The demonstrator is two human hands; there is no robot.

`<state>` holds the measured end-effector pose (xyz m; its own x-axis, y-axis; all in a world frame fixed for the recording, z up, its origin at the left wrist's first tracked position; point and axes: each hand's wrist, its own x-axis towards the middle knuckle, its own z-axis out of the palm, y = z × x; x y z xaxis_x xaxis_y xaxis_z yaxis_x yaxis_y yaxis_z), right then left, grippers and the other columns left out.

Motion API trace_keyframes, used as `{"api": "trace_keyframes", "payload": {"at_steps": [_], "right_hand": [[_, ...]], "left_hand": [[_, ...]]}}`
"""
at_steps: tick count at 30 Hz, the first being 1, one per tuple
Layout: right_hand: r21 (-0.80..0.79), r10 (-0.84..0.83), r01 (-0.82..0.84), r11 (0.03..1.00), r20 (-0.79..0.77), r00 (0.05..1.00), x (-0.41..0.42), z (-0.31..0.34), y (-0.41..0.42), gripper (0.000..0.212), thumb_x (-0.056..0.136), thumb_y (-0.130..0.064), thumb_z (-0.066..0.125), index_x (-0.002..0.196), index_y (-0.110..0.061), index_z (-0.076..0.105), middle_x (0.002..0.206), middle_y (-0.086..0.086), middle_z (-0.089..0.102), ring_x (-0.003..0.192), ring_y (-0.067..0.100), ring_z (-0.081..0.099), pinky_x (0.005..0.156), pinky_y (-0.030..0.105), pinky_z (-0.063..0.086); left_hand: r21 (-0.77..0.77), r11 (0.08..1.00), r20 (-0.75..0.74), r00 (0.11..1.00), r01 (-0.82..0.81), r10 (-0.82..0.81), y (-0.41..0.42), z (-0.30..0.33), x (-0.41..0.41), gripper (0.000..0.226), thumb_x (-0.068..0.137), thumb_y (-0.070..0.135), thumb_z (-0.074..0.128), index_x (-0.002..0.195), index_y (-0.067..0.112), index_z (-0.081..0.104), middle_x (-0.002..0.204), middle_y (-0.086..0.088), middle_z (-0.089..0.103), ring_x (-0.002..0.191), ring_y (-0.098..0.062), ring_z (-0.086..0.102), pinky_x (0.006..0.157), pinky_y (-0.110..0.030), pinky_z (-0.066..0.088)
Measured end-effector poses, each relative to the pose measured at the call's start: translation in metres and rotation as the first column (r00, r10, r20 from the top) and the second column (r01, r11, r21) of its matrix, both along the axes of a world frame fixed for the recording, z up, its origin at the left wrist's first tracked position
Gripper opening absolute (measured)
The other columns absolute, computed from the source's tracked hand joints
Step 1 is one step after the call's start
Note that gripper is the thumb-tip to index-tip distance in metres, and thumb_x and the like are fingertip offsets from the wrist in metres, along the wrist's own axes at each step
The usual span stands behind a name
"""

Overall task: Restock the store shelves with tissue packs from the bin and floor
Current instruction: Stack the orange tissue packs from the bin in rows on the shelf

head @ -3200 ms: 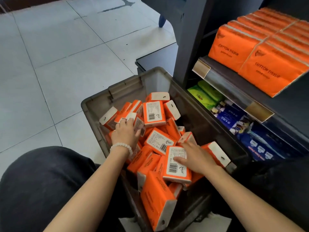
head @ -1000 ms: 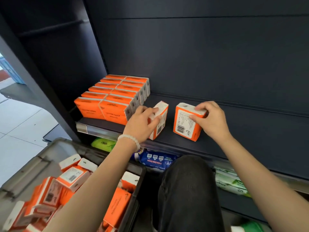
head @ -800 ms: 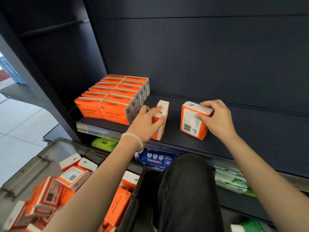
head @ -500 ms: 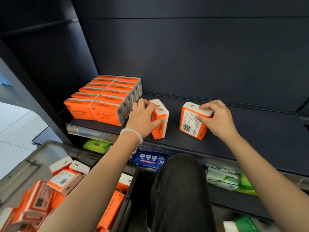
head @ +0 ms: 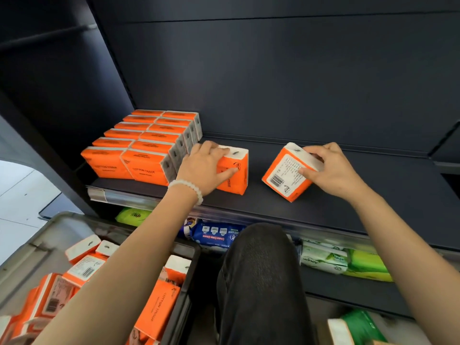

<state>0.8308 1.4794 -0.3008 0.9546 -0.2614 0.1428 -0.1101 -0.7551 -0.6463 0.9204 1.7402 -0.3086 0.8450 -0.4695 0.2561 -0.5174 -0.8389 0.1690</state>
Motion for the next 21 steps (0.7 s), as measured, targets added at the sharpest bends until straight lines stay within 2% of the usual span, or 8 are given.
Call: {"api": "trace_keyframes", "payload": {"at_steps": [3, 6, 7, 9, 11, 13, 17, 21], "right_hand": [[0.029, -0.031, 0.031, 0.999, 0.005, 1.000, -0.011, 0.000, -0.012, 0.048, 0.081, -0.017, 0.071, 0.126, -0.020, 0.053, 0.112, -0.003, 0.038, 0.107, 0.012, 0.046, 0.088, 0.021, 0.034], [0.015, -0.067, 0.067, 0.998, 0.000, 0.998, -0.021, -0.003, -0.024, 0.051, 0.077, -0.015, 0.075, 0.124, -0.018, 0.054, 0.115, -0.001, 0.046, 0.101, 0.014, 0.052, 0.083, 0.024, 0.038], [0.009, -0.078, 0.078, 0.997, -0.002, 0.997, -0.025, -0.004, -0.028, 0.054, 0.075, -0.014, 0.076, 0.124, -0.016, 0.053, 0.116, 0.001, 0.050, 0.098, 0.015, 0.054, 0.082, 0.025, 0.038], [0.024, -0.095, 0.095, 0.995, -0.004, 0.995, -0.033, -0.008, -0.035, 0.064, 0.072, -0.011, 0.078, 0.128, -0.014, 0.049, 0.117, 0.003, 0.055, 0.096, 0.016, 0.054, 0.081, 0.025, 0.039], [0.049, -0.106, 0.107, 0.993, -0.010, 0.994, -0.041, -0.010, -0.039, 0.076, 0.069, -0.010, 0.080, 0.135, -0.014, 0.042, 0.116, -0.001, 0.054, 0.097, 0.015, 0.053, 0.083, 0.025, 0.039], [0.038, -0.114, 0.115, 0.993, -0.032, 0.993, -0.047, -0.013, -0.041, 0.081, 0.069, -0.012, 0.080, 0.139, -0.017, 0.038, 0.116, -0.001, 0.051, 0.100, 0.013, 0.049, 0.086, 0.025, 0.039], [-0.056, -0.094, 0.092, 0.994, -0.049, 0.994, -0.052, -0.018, -0.041, 0.069, 0.072, -0.019, 0.079, 0.133, -0.018, 0.047, 0.111, -0.001, 0.050, 0.097, 0.011, 0.046, 0.084, 0.024, 0.036], [-0.175, -0.123, 0.111, 0.978, -0.061, 0.990, -0.053, -0.017, -0.034, 0.061, 0.076, -0.034, 0.074, 0.130, -0.021, 0.050, 0.113, -0.002, 0.049, 0.104, 0.018, 0.051, 0.085, 0.033, 0.044]], "left_hand": [[0.012, 0.999, 0.082, 0.996, -0.033, 0.032, -0.003, 0.002, -0.004, 0.050, 0.088, 0.051, 0.054, 0.128, 0.021, 0.053, 0.125, -0.006, 0.046, 0.117, -0.026, 0.039, 0.099, -0.043, 0.038], [0.016, 1.000, 0.155, 0.988, -0.010, 0.007, -0.010, 0.000, -0.009, 0.045, 0.088, 0.046, 0.057, 0.119, 0.013, 0.056, 0.131, -0.007, 0.047, 0.123, -0.026, 0.039, 0.102, -0.041, 0.034], [0.016, 1.000, 0.155, 0.988, 0.008, -0.010, -0.013, 0.000, -0.011, 0.043, 0.088, 0.045, 0.057, 0.117, 0.012, 0.055, 0.133, -0.006, 0.048, 0.125, -0.024, 0.040, 0.104, -0.040, 0.033], [0.002, 1.000, 0.137, 0.990, 0.026, -0.026, -0.018, -0.001, -0.016, 0.039, 0.090, 0.043, 0.056, 0.114, 0.014, 0.052, 0.127, -0.005, 0.054, 0.119, -0.023, 0.049, 0.102, -0.038, 0.035], [0.012, 0.999, 0.149, 0.988, 0.031, -0.032, -0.023, 0.000, -0.022, 0.037, 0.091, 0.042, 0.054, 0.117, 0.017, 0.049, 0.120, -0.004, 0.056, 0.112, -0.023, 0.052, 0.095, -0.039, 0.039], [0.035, 0.999, 0.163, 0.985, 0.042, -0.047, -0.028, 0.002, -0.027, 0.040, 0.092, 0.042, 0.052, 0.126, 0.022, 0.047, 0.122, -0.003, 0.052, 0.113, -0.023, 0.050, 0.094, -0.042, 0.039], [0.020, 0.998, 0.150, 0.987, 0.064, -0.066, -0.037, 0.004, -0.033, 0.043, 0.093, 0.042, 0.050, 0.133, 0.028, 0.046, 0.118, -0.003, 0.049, 0.108, -0.023, 0.051, 0.089, -0.042, 0.040], [-0.126, 0.987, 0.123, 0.989, 0.096, -0.080, -0.049, 0.006, -0.037, 0.049, 0.093, 0.038, 0.052, 0.140, 0.030, 0.041, 0.113, -0.005, 0.047, 0.094, -0.023, 0.052, 0.079, -0.040, 0.047]]}}
